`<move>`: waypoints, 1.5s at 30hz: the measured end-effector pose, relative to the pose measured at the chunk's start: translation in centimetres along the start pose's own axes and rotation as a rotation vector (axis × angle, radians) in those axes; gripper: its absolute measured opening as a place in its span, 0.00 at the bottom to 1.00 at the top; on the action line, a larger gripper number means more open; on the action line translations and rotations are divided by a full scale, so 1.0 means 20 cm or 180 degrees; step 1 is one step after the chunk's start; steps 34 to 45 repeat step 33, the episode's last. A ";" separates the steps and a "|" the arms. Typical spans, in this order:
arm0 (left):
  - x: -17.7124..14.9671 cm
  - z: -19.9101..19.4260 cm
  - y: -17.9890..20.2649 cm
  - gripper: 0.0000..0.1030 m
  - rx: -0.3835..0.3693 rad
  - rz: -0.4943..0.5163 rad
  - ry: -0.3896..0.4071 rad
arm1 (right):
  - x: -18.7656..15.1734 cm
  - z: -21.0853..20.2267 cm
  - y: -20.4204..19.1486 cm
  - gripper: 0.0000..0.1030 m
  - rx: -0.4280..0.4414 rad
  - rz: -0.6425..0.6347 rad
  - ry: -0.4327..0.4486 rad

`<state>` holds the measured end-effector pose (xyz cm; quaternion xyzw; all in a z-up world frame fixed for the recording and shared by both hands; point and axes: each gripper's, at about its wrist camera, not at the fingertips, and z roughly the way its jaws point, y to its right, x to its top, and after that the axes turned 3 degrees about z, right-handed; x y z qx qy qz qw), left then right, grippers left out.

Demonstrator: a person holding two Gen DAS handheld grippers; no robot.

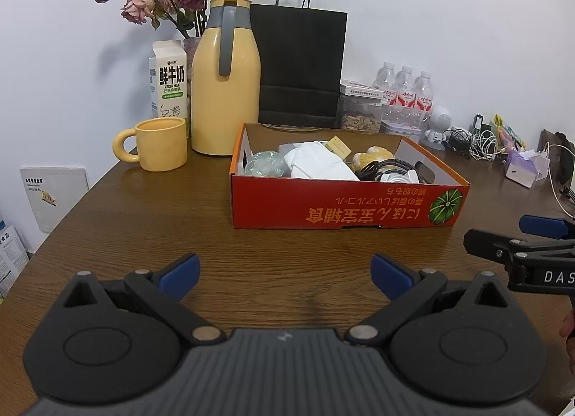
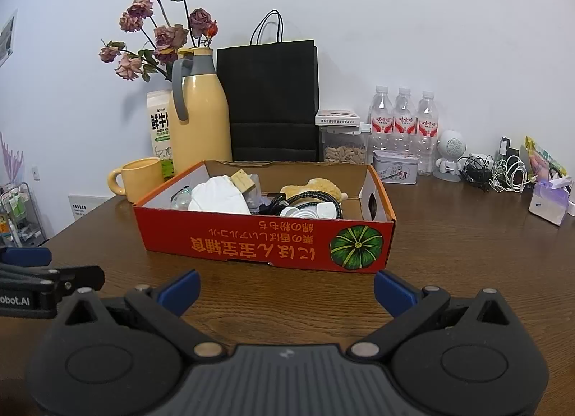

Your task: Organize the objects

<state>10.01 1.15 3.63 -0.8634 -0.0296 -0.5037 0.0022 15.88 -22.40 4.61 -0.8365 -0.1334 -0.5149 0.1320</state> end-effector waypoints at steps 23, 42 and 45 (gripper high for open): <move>-0.01 -0.01 0.02 1.00 -0.0014 0.0015 0.0006 | 0.00 0.00 0.01 1.00 0.0001 0.0004 -0.0005; -0.01 0.01 0.02 1.00 -0.0069 0.0018 -0.0042 | 0.00 0.01 0.01 1.00 0.0003 0.0008 -0.0012; -0.01 0.01 0.02 1.00 -0.0069 0.0018 -0.0042 | 0.00 0.01 0.01 1.00 0.0003 0.0008 -0.0012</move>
